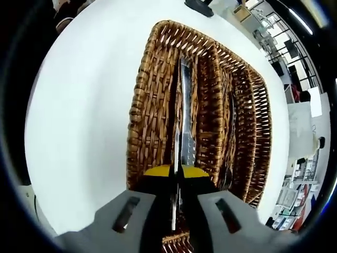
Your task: Arrange the knives, forks, and spoons in their matching storage slots by inserting each utensil handle-first until every utensil is classified and aligned in the correct compartment
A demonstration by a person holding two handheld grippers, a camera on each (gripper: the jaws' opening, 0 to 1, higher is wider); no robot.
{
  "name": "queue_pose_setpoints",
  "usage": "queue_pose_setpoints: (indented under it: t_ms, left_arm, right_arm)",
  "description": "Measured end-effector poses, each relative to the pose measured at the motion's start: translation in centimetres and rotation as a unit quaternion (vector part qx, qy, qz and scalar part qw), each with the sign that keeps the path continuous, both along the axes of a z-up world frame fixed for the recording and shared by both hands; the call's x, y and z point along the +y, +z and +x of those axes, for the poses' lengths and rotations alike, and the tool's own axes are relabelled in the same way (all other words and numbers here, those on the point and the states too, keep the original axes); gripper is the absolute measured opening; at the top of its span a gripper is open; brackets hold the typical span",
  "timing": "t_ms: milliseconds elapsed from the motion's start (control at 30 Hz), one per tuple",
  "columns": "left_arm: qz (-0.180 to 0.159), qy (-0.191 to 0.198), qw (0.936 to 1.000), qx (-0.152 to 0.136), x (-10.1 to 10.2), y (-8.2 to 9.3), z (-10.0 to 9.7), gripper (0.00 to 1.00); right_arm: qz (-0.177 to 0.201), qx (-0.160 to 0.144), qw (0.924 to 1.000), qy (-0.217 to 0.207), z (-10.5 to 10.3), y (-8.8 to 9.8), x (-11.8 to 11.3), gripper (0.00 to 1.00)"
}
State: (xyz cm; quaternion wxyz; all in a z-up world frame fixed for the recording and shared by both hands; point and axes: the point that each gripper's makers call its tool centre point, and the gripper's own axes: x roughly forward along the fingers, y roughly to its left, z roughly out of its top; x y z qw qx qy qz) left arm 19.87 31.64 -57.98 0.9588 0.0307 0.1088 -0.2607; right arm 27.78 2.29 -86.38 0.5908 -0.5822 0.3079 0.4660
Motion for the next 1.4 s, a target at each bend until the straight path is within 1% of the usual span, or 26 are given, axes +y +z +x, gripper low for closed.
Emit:
queue_pose_setpoints:
  t_ms: [33, 67, 100, 133, 200, 367, 500, 600, 633, 667, 733, 800, 833, 900, 933, 1000, 1033, 1100, 1133, 1167, 1200, 1233, 1267, 1333, 1367, 1400]
  left_arm:
    - [-0.003, 0.0, 1.0, -0.001, 0.0, 0.1, 0.0, 0.99]
    - [-0.005, 0.0, 1.0, -0.001, 0.0, 0.1, 0.0, 0.99]
    - [-0.006, 0.0, 1.0, -0.001, 0.0, 0.1, 0.1, 0.99]
    - [-0.006, 0.0, 1.0, -0.002, 0.1, 0.0, 0.1, 0.99]
    - [-0.005, 0.0, 1.0, -0.001, 0.2, 0.0, 0.2, 0.99]
    - [-0.009, -0.001, 0.9999, -0.007, 0.3, 0.4, 0.4, 0.99]
    - [-0.009, -0.004, 0.9999, -0.007, 0.2, 0.3, 0.6, 0.99]
    - [-0.009, -0.009, 0.9999, -0.006, -0.1, 0.2, 0.8, 0.99]
    - [-0.01, -0.012, 0.9998, -0.007, -0.3, 0.3, 0.9, 0.99]
    - [-0.011, -0.015, 0.9998, -0.008, -0.5, 0.4, 0.9, 0.99]
    - [-0.011, -0.019, 0.9997, -0.008, -0.8, 0.5, 1.0, 0.99]
    - [-0.011, -0.027, 0.9996, -0.008, -1.3, 0.5, 1.2, 0.99]
    - [-0.011, -0.029, 0.9995, -0.007, -1.5, 0.4, 1.3, 0.99]
    - [-0.014, -0.037, 0.9992, -0.006, -2.0, 0.4, 1.5, 0.99]
    - [-0.016, -0.041, 0.999, -0.005, -2.2, 0.3, 1.6, 0.99]
    - [-0.016, -0.052, 0.9985, -0.001, -2.9, -0.1, 1.9, 0.99]
    - [-0.013, -0.058, 0.9982, -0.005, -3.4, -0.1, 1.9, 0.99]
    - [0.0, -0.068, 0.9977, -0.001, -4.3, -0.6, 2.0, 0.99]
    - [0.005, -0.072, 0.9974, -0.001, -4.8, -0.7, 2.0, 0.99]
    - [0.009, -0.076, 0.997, -0.004, -5.3, -0.8, 2.1, 0.99]
    - [0.009, -0.077, 0.997, -0.004, -5.5, -0.8, 2.1, 0.99]
    - [0.01, -0.08, 0.9967, -0.002, -5.9, -1.1, 2.2, 0.99]
    - [0.009, -0.083, 0.9965, 0.001, -6.2, -1.3, 2.3, 0.99]
    - [0.008, -0.087, 0.9962, 0.003, -7.0, -1.6, 2.4, 0.99]
    - [0.008, -0.086, 0.9963, 0.001, -7.4, -1.8, 2.5, 0.99]
    - [0.006, -0.084, 0.9965, 0.0, -7.7, -1.8, 2.5, 0.99]
  right_arm:
    - [0.002, -0.003, 1.0, -0.001, 0.1, 0.1, -0.1, 0.07]
    - [0.009, -0.001, 0.9999, -0.004, 0.2, 0.2, 0.1, 0.1]
    - [0.012, 0.003, 0.9999, -0.009, 0.3, 0.3, 0.1, 0.12]
    - [0.026, 0.01, 0.9994, -0.02, 0.3, 0.4, 0.2, 0.13]
    - [0.032, 0.021, 0.9989, -0.028, 0.2, 0.5, 0.2, 0.14]
    - [0.044, 0.021, 0.9981, -0.038, 0.2, 1.0, 0.2, 0.17]
    - [0.079, 0.029, 0.9947, -0.059, 0.4, 2.2, 0.7, 0.22]
    - [0.11, 0.033, 0.9902, -0.079, 0.4, 3.5, 0.9, 0.32]
    - [0.125, 0.022, 0.9877, -0.092, 0.8, 4.4, 0.8, 0.39]
    - [0.134, 0.019, 0.9861, -0.097, 0.9, 4.9, 0.7, 0.43]
    - [0.155, 0.017, 0.9805, -0.12, 1.2, 5.8, 0.4, 0.47]
    - [0.165, 0.013, 0.9773, -0.133, 1.3, 6.7, -0.2, 0.5]
    - [0.17, 0.009, 0.9754, -0.139, 1.5, 7.0, -0.4, 0.53]
    - [0.193, 0.009, 0.9674, -0.163, 1.7, 7.5, -0.7, 0.6]
    - [0.207, 0.015, 0.961, -0.183, 1.6, 7.8, -1.0, 0.64]
    - [0.217, 0.008, 0.9547, -0.203, 1.7, 8.4, -1.6, 0.69]
    - [0.214, 0.005, 0.955, -0.205, 1.7, 8.5, -2.0, 0.71]
    - [0.216, -0.01, 0.9522, -0.216, 1.4, 9.0, -2.8, 0.76]
    - [0.227, -0.016, 0.9475, -0.225, 1.4, 9.4, -2.9, 0.82]
    - [0.248, -0.02, 0.9386, -0.239, 1.2, 9.9, -3.0, 0.88]
    - [0.252, -0.021, 0.9363, -0.243, 1.1, 10.1, -3.1, 0.94]
    - [0.263, -0.02, 0.9308, -0.253, 0.8, 10.4, -3.5, 0.99]
    - [0.267, -0.024, 0.926, -0.266, 0.7, 10.7, -4.0, 1.0]
    - [0.29, -0.028, 0.9127, -0.287, 0.3, 11.9, -4.9, 1.0]
    - [0.31, -0.032, 0.9013, -0.301, 0.3, 12.7, -5.6, 1.0]
    - [0.322, -0.031, 0.8929, -0.313, 0.2, 13.2, -6.1, 1.0]
